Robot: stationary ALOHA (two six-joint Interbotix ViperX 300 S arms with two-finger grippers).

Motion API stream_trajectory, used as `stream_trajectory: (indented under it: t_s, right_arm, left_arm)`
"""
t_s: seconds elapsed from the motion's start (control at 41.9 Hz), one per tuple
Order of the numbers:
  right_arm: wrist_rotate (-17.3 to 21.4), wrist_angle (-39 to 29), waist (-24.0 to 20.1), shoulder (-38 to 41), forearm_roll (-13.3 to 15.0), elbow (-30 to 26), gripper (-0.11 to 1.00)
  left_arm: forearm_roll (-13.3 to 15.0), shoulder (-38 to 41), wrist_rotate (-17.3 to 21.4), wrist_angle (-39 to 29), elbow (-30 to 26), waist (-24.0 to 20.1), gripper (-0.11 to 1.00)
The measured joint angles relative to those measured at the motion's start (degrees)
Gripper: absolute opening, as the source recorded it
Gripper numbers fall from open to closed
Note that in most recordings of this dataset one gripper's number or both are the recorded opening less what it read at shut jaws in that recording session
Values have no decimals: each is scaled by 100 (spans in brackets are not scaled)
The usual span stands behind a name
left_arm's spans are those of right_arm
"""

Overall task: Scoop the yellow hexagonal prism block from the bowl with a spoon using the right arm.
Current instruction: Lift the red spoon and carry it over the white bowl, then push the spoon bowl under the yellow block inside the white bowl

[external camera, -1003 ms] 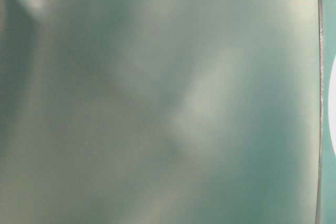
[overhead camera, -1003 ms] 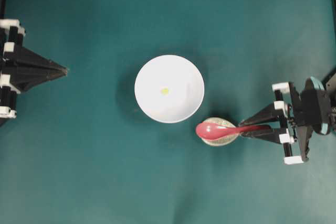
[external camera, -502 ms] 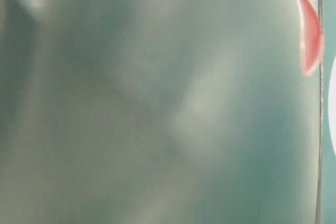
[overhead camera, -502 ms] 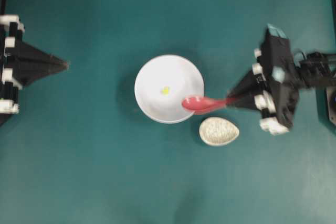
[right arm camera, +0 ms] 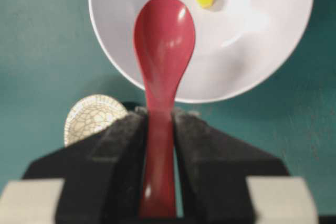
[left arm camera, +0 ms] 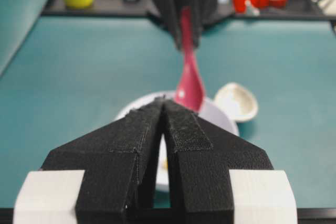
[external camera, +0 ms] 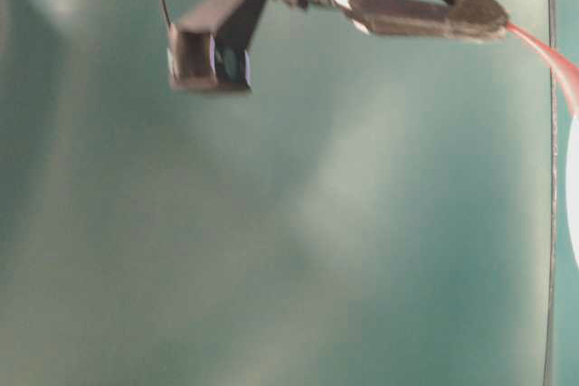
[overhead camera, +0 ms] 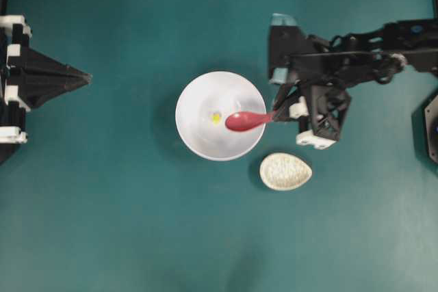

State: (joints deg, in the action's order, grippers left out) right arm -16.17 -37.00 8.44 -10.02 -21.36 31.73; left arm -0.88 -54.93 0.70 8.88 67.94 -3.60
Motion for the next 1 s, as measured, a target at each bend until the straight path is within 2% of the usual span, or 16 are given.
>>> stream_trajectory:
  t_s: [0.215, 0.382, 1.003]
  right_arm:
    - [369, -316, 9, 396, 396, -422, 23]
    - [589, -334, 9, 554, 563, -501, 23]
    - [650, -281, 9, 967, 580, -519, 23]
  left_arm:
    - [0, 0, 0, 9, 0, -9, 0]
    - [0, 0, 0, 0, 0, 0, 0]
    - [0, 0, 0, 0, 0, -9, 0]
